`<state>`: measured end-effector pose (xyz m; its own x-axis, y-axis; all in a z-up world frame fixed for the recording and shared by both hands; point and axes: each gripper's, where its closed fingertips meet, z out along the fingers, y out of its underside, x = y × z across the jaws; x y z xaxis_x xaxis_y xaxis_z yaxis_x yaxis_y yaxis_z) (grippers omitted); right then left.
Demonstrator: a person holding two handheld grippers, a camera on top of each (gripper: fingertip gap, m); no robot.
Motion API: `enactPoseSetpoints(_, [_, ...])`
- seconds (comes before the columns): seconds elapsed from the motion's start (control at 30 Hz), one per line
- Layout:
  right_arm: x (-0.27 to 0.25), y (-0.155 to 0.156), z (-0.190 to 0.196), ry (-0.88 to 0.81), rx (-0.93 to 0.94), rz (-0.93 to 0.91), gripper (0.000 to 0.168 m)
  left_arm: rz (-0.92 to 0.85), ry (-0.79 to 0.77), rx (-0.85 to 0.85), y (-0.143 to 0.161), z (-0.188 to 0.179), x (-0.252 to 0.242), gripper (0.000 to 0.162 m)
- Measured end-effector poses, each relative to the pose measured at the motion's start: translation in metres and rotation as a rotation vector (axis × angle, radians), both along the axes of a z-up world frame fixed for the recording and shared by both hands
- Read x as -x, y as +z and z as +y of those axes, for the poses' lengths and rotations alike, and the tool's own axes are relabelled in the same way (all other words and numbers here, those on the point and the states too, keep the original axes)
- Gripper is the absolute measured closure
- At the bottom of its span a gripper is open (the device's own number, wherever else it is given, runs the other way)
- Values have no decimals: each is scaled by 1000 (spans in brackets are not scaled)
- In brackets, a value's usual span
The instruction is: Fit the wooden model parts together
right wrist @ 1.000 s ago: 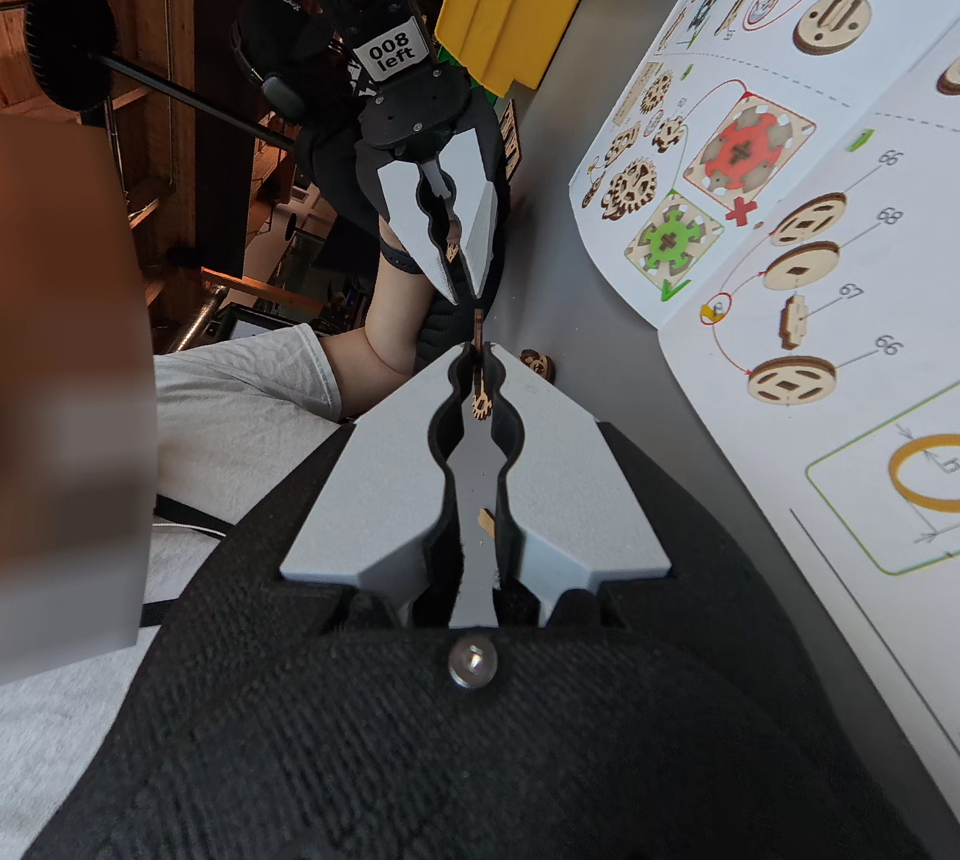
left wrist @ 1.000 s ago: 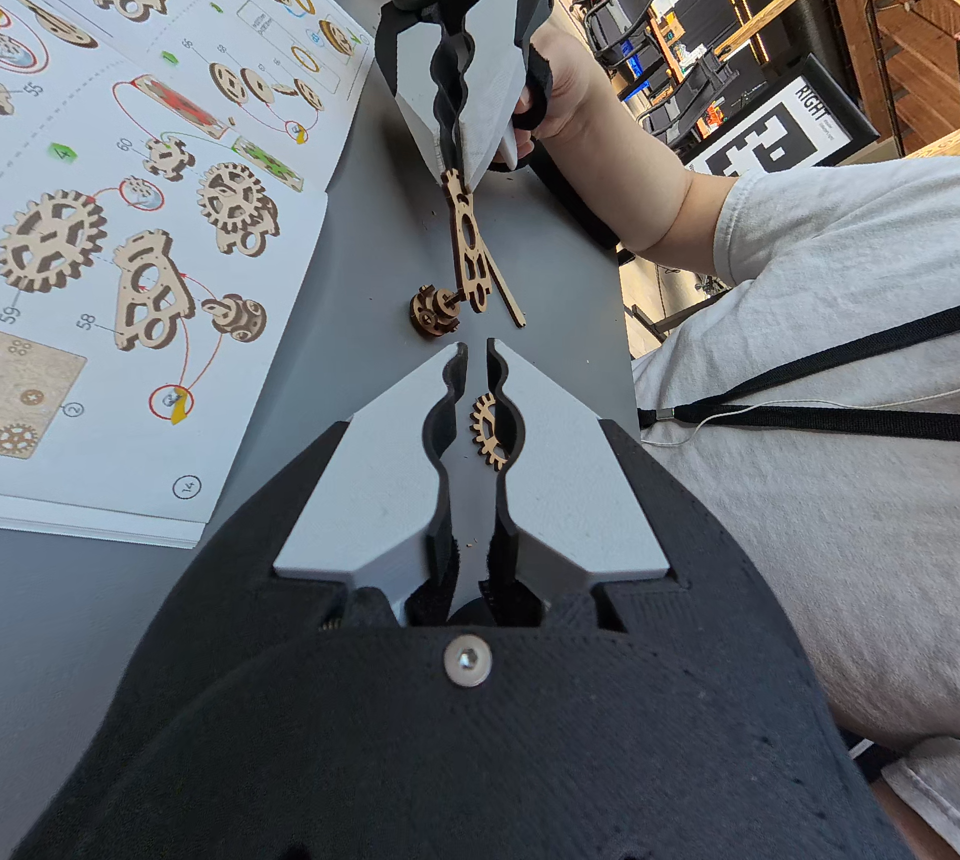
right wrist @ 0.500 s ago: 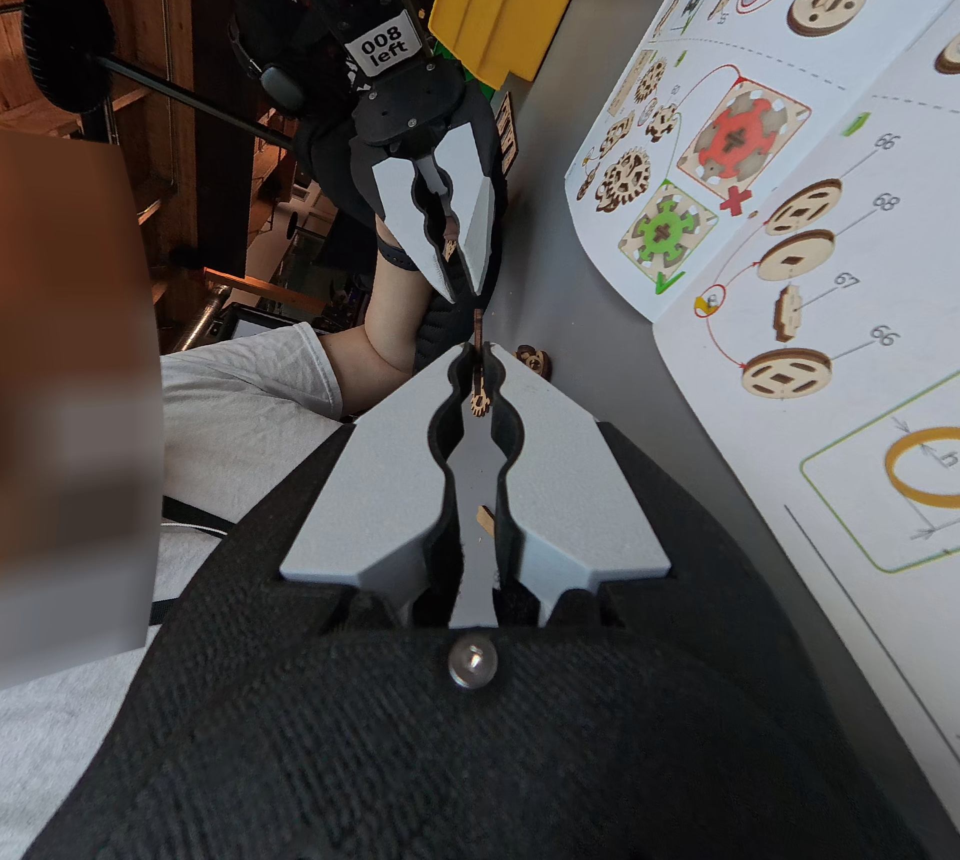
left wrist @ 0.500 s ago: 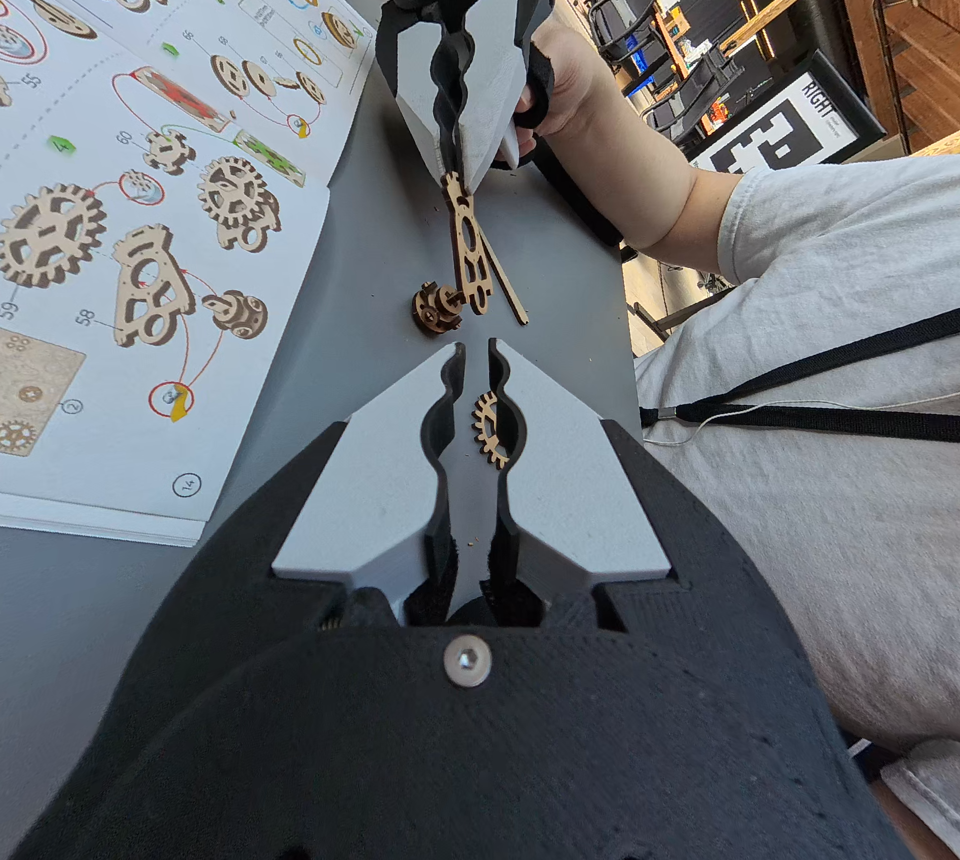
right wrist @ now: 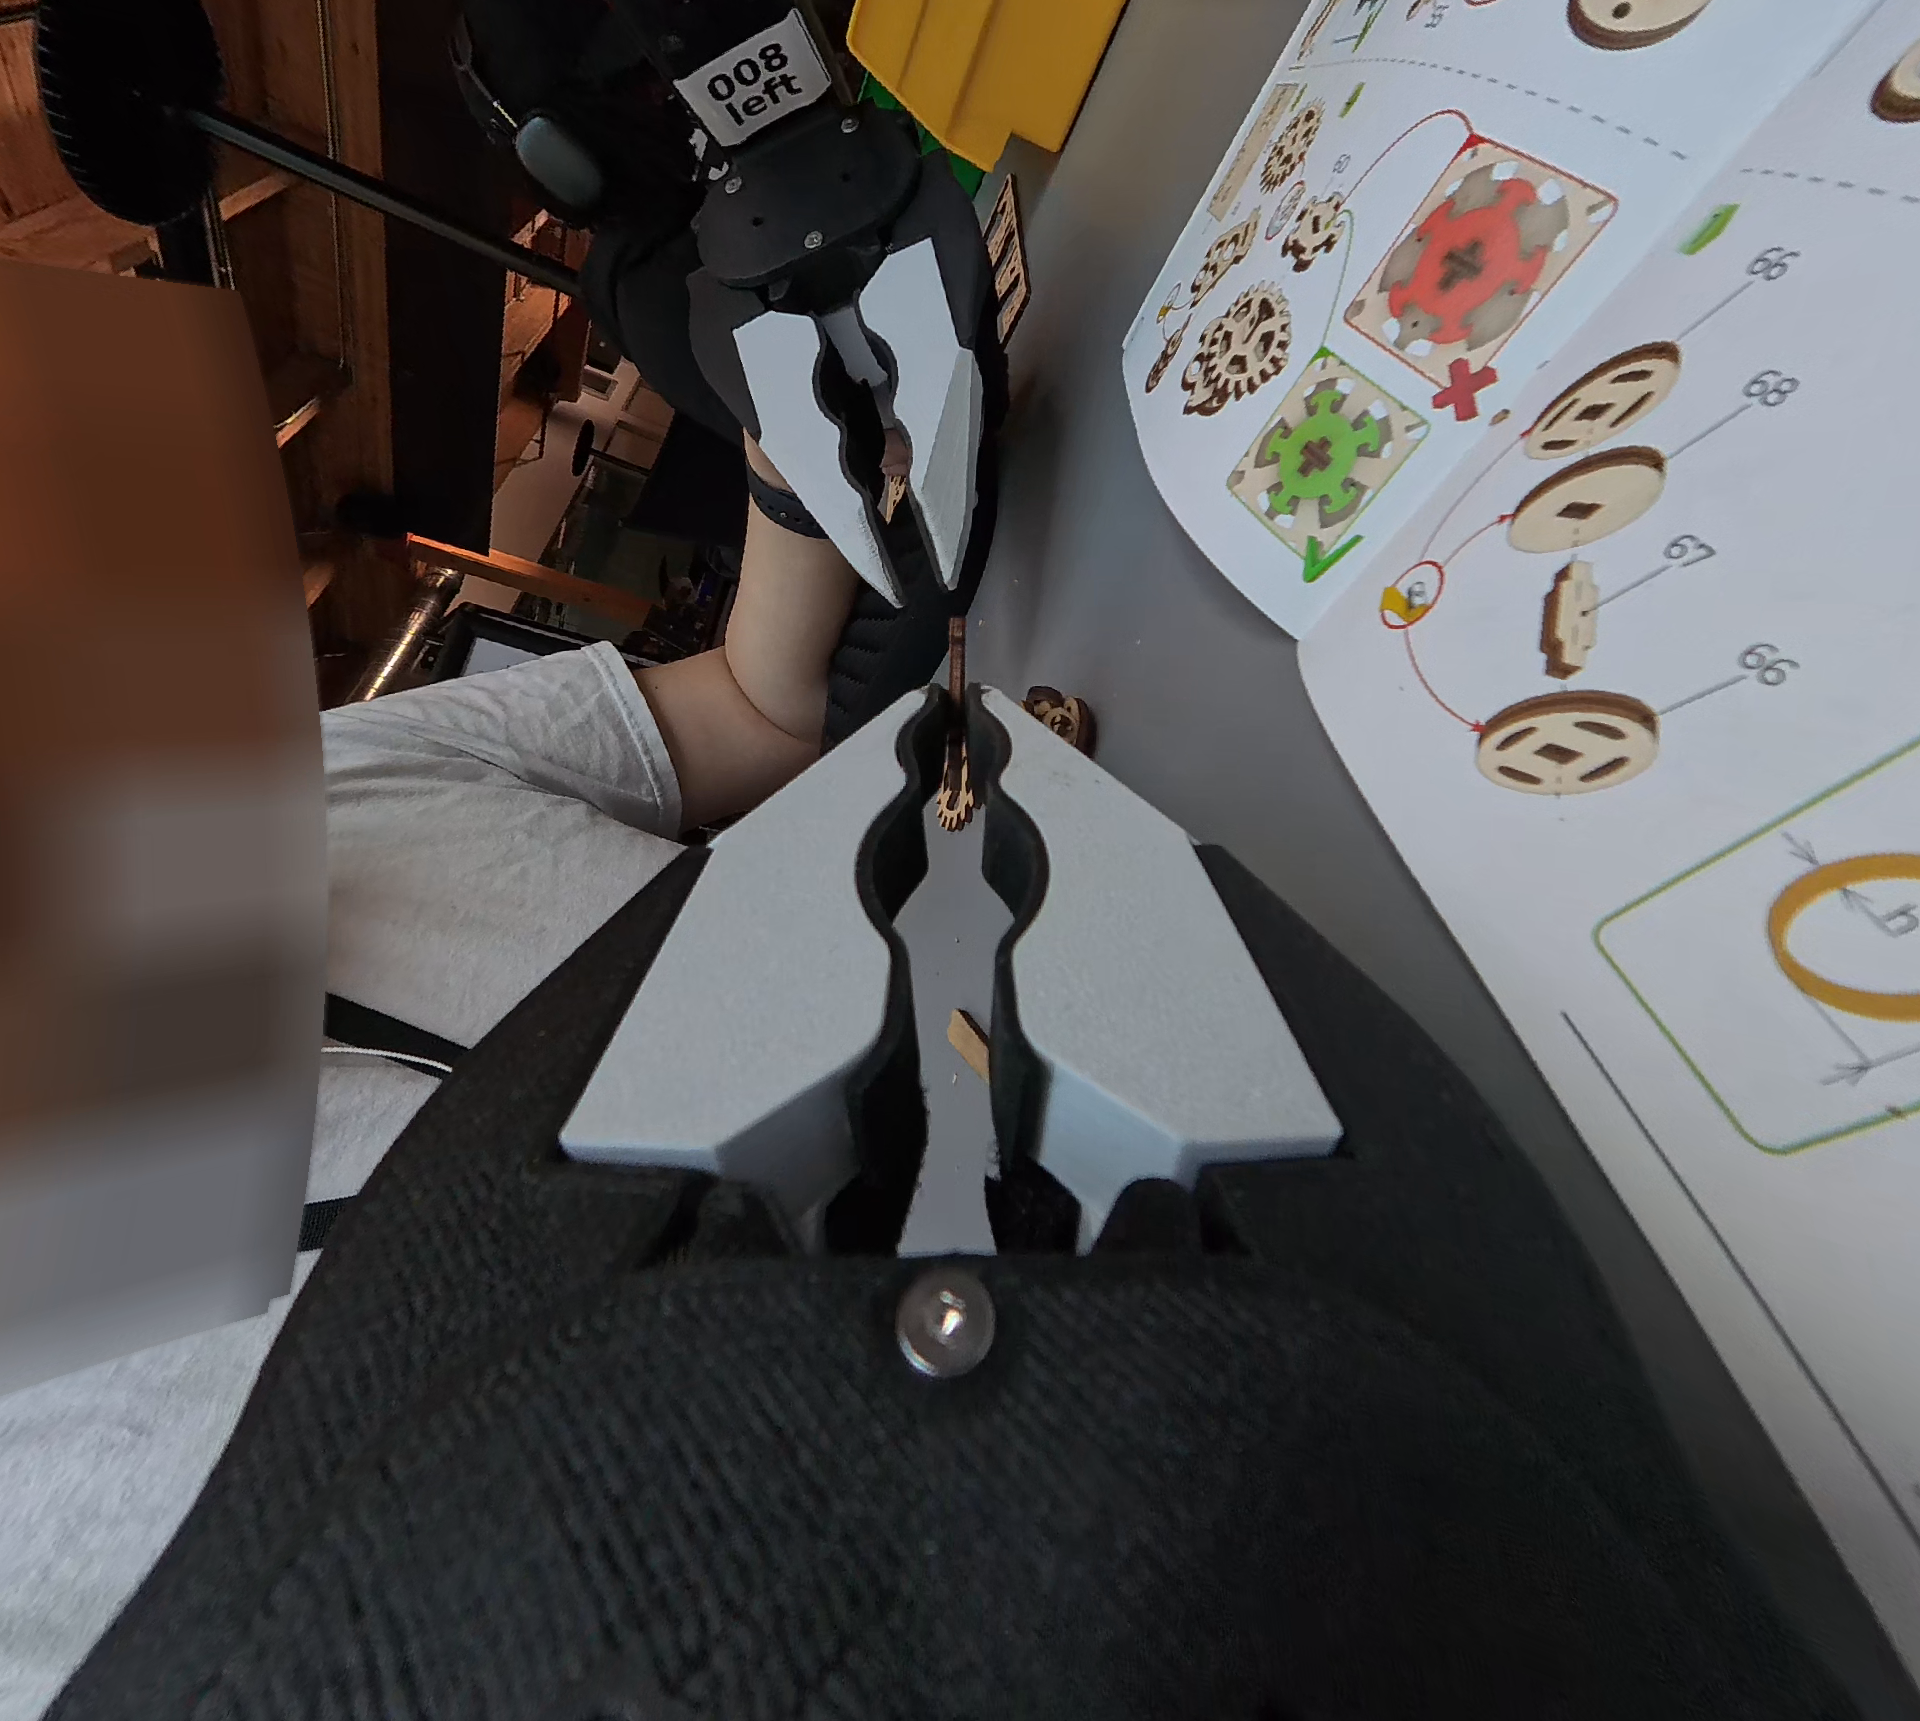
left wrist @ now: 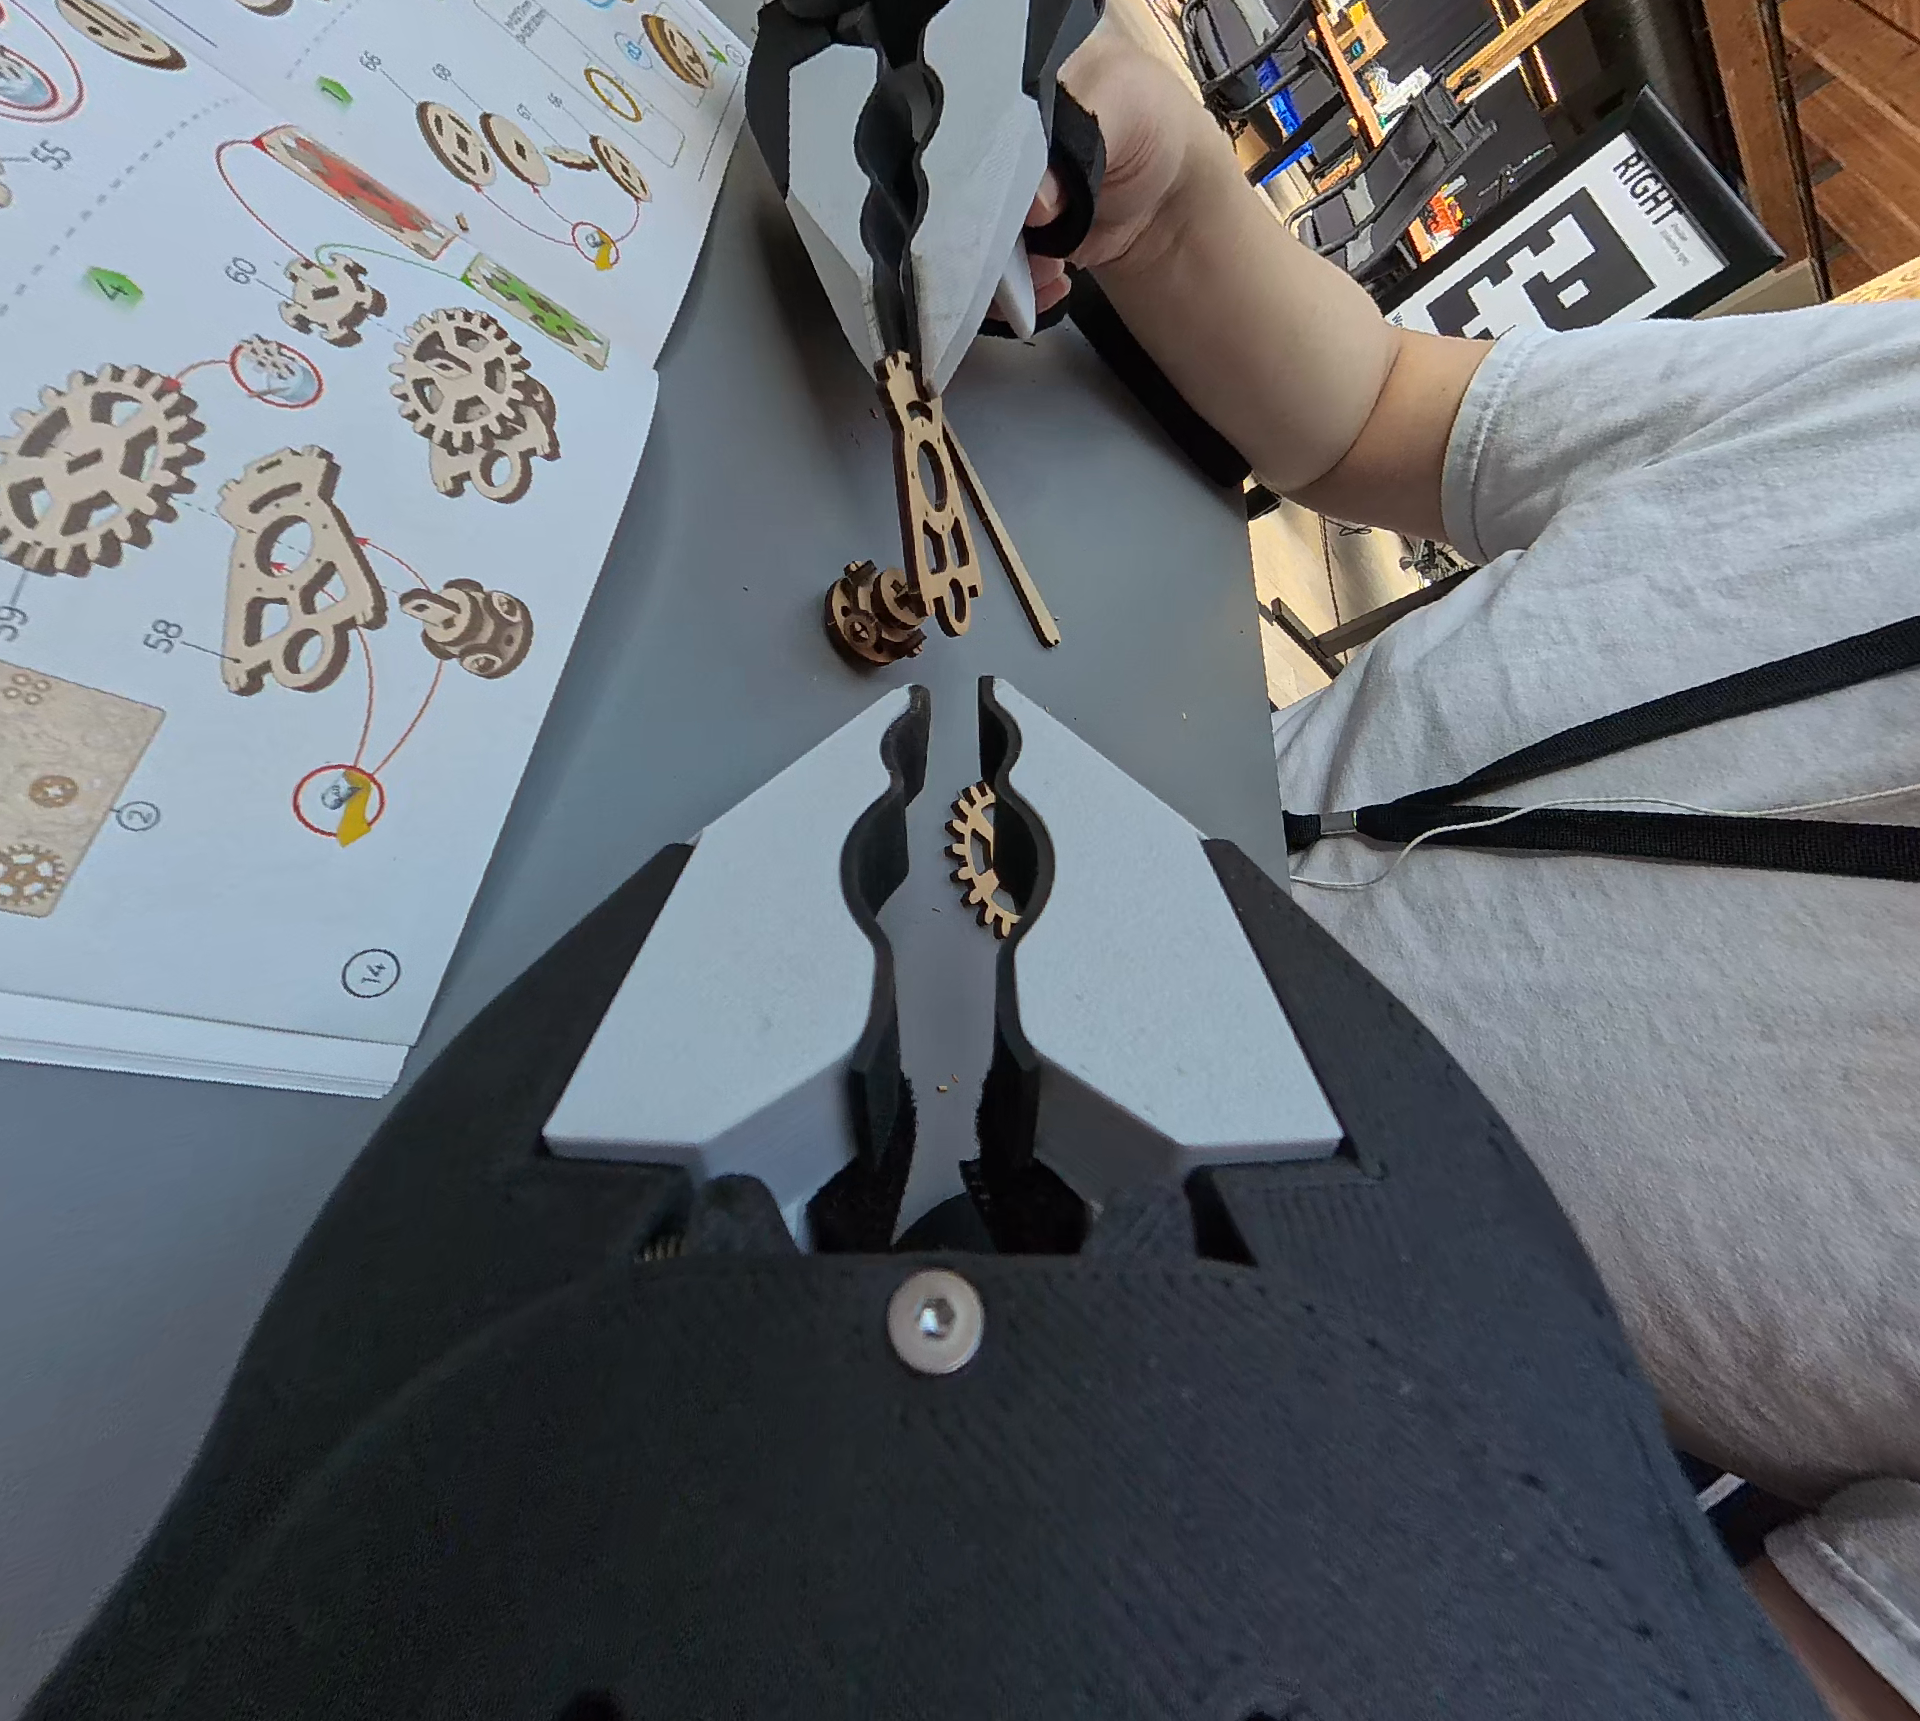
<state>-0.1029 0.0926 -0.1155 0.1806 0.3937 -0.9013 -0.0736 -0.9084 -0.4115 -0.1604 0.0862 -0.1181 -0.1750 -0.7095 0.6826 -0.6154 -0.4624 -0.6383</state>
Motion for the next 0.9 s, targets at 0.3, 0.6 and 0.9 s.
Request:
enactPoseSetpoints(0.3, [4, -3, -1, 12, 8, -1, 167, -8, 86, -54, 3, 7, -10, 150])
enactPoseSetpoints(0.6, [11, -3, -2, 30, 15, 10, 167, 36, 82, -20, -2, -3, -17, 138])
enactPoseSetpoints(0.9, [13, 7, -7, 44, 5, 39, 167, 24, 33, 66, 2, -12, -15, 149])
